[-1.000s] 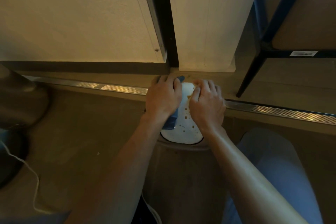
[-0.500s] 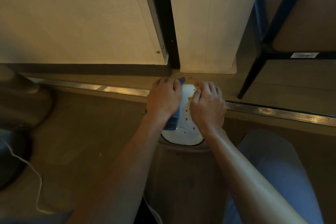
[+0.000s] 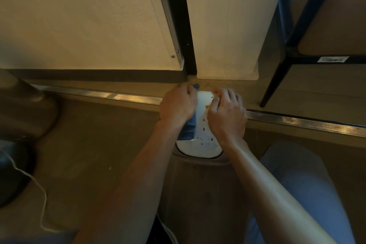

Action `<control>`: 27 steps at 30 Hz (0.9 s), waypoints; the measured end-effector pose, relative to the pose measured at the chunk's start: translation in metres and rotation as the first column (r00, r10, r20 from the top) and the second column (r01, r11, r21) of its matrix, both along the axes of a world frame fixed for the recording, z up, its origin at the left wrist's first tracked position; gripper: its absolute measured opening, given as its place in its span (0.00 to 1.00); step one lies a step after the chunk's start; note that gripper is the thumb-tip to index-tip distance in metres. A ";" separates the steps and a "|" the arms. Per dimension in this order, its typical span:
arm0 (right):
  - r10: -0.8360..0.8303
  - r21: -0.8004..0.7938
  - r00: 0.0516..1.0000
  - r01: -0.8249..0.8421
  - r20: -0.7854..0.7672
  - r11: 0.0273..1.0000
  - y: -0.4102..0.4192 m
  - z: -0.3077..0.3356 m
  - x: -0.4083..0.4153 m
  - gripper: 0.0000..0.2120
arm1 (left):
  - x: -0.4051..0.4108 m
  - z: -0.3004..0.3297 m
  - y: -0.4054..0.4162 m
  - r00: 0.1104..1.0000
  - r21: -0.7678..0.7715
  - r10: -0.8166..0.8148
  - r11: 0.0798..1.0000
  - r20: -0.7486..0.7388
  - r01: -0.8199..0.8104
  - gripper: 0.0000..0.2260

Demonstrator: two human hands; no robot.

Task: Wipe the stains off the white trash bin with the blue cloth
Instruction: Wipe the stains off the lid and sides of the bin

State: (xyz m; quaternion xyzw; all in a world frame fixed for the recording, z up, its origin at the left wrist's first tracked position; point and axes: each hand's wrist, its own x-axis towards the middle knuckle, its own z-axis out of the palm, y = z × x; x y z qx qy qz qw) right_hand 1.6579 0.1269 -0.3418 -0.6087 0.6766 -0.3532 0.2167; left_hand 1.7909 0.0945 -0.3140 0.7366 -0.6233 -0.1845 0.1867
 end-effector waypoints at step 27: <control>0.017 -0.007 1.000 -0.017 0.013 1.000 0.002 0.003 -0.003 0.17 | 0.011 -0.036 0.077 0.992 -0.272 -0.002 0.962 -0.127 -0.033 0.21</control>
